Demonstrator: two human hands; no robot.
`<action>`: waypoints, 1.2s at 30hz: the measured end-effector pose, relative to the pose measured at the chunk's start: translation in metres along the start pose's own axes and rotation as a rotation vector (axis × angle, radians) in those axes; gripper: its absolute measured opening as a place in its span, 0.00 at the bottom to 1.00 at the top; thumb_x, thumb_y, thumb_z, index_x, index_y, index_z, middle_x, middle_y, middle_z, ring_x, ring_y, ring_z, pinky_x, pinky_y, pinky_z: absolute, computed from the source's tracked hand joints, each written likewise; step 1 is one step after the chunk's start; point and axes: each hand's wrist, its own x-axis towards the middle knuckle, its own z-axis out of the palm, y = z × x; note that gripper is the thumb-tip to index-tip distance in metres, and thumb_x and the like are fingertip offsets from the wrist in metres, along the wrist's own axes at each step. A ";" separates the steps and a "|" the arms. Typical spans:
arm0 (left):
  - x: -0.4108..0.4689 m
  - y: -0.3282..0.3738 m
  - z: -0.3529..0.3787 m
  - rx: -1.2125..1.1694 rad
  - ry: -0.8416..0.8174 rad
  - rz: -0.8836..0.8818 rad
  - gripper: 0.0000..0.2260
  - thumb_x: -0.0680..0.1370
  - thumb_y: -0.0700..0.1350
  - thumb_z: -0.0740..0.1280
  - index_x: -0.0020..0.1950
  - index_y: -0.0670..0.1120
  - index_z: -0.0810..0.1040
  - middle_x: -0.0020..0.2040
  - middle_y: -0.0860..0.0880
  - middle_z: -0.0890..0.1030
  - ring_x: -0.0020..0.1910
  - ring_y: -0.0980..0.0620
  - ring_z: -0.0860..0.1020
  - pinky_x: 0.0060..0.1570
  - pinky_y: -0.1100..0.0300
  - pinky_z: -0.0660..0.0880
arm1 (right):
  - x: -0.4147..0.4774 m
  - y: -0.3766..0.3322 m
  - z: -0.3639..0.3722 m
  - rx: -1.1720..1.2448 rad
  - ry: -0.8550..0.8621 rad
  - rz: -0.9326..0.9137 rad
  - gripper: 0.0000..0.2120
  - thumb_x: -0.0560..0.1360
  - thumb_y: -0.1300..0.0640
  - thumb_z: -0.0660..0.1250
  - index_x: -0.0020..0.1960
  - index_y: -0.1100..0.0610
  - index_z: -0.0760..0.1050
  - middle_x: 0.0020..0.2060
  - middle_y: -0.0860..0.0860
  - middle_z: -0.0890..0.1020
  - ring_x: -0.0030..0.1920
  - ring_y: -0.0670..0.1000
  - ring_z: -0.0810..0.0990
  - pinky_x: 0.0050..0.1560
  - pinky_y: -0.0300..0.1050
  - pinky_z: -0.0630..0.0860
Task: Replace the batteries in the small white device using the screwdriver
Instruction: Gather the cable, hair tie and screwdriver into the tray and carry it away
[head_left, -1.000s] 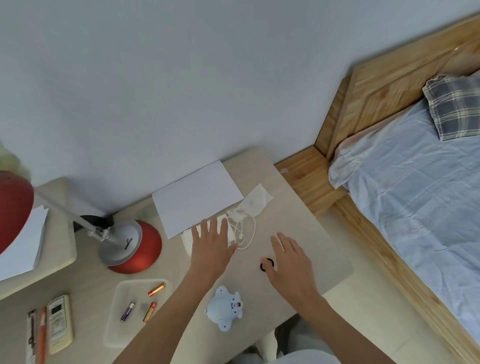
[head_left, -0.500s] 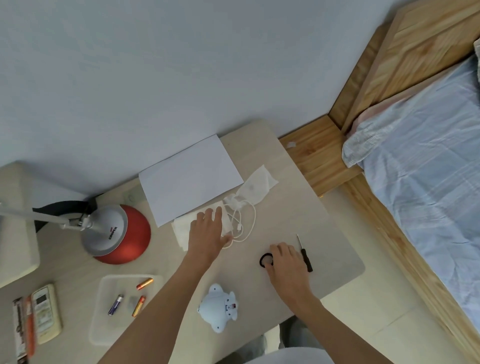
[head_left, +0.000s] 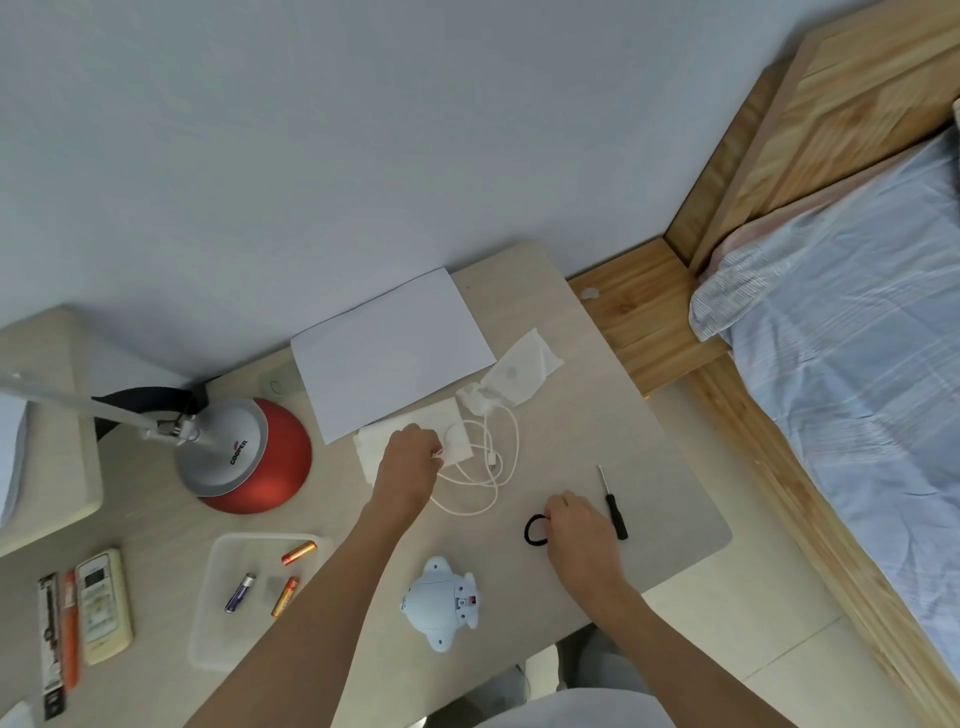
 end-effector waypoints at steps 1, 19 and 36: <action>-0.004 0.001 -0.002 0.016 0.005 -0.007 0.04 0.81 0.37 0.68 0.51 0.40 0.83 0.52 0.41 0.80 0.55 0.40 0.78 0.56 0.44 0.77 | -0.003 0.000 -0.002 0.011 0.017 0.012 0.05 0.83 0.60 0.63 0.55 0.52 0.76 0.53 0.47 0.80 0.52 0.49 0.78 0.48 0.40 0.72; -0.106 -0.018 -0.066 -0.404 0.335 0.095 0.18 0.79 0.35 0.72 0.33 0.46 0.69 0.32 0.49 0.66 0.32 0.51 0.64 0.38 0.59 0.80 | -0.081 -0.036 -0.071 0.173 0.322 0.005 0.08 0.86 0.51 0.63 0.51 0.52 0.77 0.47 0.45 0.80 0.45 0.47 0.77 0.46 0.43 0.75; -0.254 -0.077 -0.145 -0.443 0.673 -0.184 0.06 0.78 0.38 0.76 0.43 0.45 0.89 0.33 0.50 0.84 0.35 0.50 0.84 0.38 0.58 0.78 | -0.114 -0.126 -0.140 0.294 0.401 -0.383 0.05 0.83 0.58 0.68 0.48 0.55 0.80 0.42 0.47 0.80 0.42 0.51 0.79 0.43 0.53 0.80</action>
